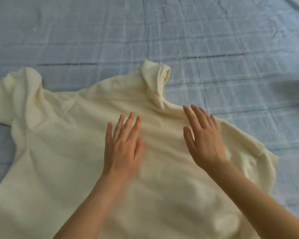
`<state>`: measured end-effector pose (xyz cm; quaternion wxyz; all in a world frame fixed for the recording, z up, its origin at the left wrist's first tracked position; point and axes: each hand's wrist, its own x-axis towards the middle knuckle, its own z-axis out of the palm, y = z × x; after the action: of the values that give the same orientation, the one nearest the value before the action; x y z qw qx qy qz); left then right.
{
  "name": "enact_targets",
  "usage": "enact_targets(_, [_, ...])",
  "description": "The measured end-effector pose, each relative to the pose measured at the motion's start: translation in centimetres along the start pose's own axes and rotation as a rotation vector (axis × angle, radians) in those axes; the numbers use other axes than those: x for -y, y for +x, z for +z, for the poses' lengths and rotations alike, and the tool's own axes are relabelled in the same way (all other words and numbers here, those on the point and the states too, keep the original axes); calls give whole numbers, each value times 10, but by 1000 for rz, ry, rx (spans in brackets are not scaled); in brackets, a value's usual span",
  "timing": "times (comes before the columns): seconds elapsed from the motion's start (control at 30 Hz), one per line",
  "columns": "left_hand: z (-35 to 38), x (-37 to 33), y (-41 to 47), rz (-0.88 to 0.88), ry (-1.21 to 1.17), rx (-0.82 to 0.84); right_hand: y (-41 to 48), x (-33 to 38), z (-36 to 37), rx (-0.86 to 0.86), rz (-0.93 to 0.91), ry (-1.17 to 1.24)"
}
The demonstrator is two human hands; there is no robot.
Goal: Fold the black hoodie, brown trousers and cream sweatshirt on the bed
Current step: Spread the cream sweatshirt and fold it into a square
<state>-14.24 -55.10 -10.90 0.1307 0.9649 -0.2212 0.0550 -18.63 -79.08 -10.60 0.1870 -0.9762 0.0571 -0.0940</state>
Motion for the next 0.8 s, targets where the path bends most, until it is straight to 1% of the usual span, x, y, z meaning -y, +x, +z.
enact_targets(0.03, [5,9,9,-28,25,32,11,4,9,25,20,-25])
enact_targets(0.1, [24,20,13,-71,54,112,24,9,29,159,74,-119])
enact_targets(0.13, [34,25,11,-73,65,126,25,9,39,222,98,-171])
enact_targets(0.2, [48,32,9,-61,72,97,25,7,47,271,124,-217])
enact_targets(0.27, [54,37,8,-43,71,58,31,8,37,287,109,-169])
enact_targets(0.3, [55,38,8,-39,68,46,42,12,26,277,130,-59])
enact_targets(0.33, [56,39,8,-37,65,43,58,19,14,223,194,130])
enact_targets(0.4, [57,38,9,-41,65,50,105,33,-6,53,370,523])
enact_targets(0.43, [57,38,9,-41,67,47,133,41,-12,19,433,636])
enact_targets(0.47, [57,39,9,-39,64,40,160,50,-16,62,494,724])
enact_targets(0.53, [57,40,9,-44,37,30,195,66,-16,217,646,854])
enact_targets(0.57, [57,40,10,-51,19,32,202,71,-13,257,679,915])
enact_targets(0.63, [52,40,12,-67,-33,43,200,78,-10,197,628,946])
enact_targets(0.7, [43,37,16,-84,-131,35,182,81,-17,92,480,955])
enact_targets(0.73, [39,35,19,-104,-222,15,171,83,-24,53,391,954])
enact_targets(0.8, [20,34,9,-212,-530,-84,137,88,-35,12,188,895])
